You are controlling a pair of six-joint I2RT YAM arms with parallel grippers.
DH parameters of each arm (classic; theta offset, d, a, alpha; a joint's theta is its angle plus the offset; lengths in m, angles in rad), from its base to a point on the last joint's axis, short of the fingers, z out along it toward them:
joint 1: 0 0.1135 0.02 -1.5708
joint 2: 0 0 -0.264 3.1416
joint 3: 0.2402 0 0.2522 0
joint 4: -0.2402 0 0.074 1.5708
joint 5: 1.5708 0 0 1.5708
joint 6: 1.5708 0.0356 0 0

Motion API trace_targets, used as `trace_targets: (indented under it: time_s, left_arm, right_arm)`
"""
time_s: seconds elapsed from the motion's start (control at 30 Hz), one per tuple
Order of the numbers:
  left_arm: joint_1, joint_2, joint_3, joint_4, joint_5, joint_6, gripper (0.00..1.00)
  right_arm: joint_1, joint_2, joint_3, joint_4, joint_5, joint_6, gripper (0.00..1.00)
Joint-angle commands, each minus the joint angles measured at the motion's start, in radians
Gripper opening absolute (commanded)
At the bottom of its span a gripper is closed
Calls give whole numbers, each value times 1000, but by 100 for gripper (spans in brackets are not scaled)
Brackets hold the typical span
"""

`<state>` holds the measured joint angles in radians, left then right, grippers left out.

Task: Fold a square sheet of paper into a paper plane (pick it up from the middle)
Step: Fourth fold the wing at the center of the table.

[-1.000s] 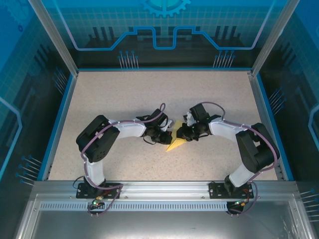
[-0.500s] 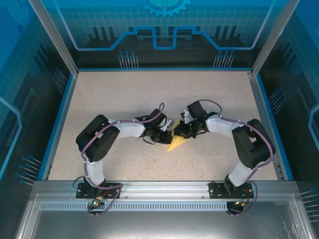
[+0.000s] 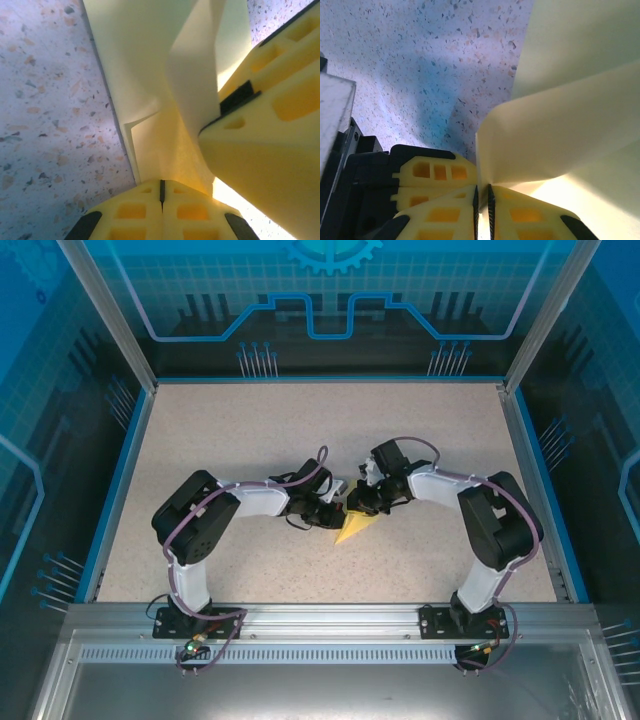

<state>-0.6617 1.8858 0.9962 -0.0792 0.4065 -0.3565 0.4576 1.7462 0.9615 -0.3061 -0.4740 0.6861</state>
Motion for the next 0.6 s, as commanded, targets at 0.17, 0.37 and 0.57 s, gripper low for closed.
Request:
trace_targets:
  time_s: [0.17,0.37,0.57]
  left_arm:
    - [20,-48,-36,-29,-18,16,0]
    - [23,-75,-40,-44,-20,18,0]
    - [23,-129,-47,-61,-25,11,0]
  right_arm:
    - [12,41,35,-36,9,-27,15]
    - [17,64,48,-43,14,-35,15]
    - [20,85,63,-48,16,-40,15]
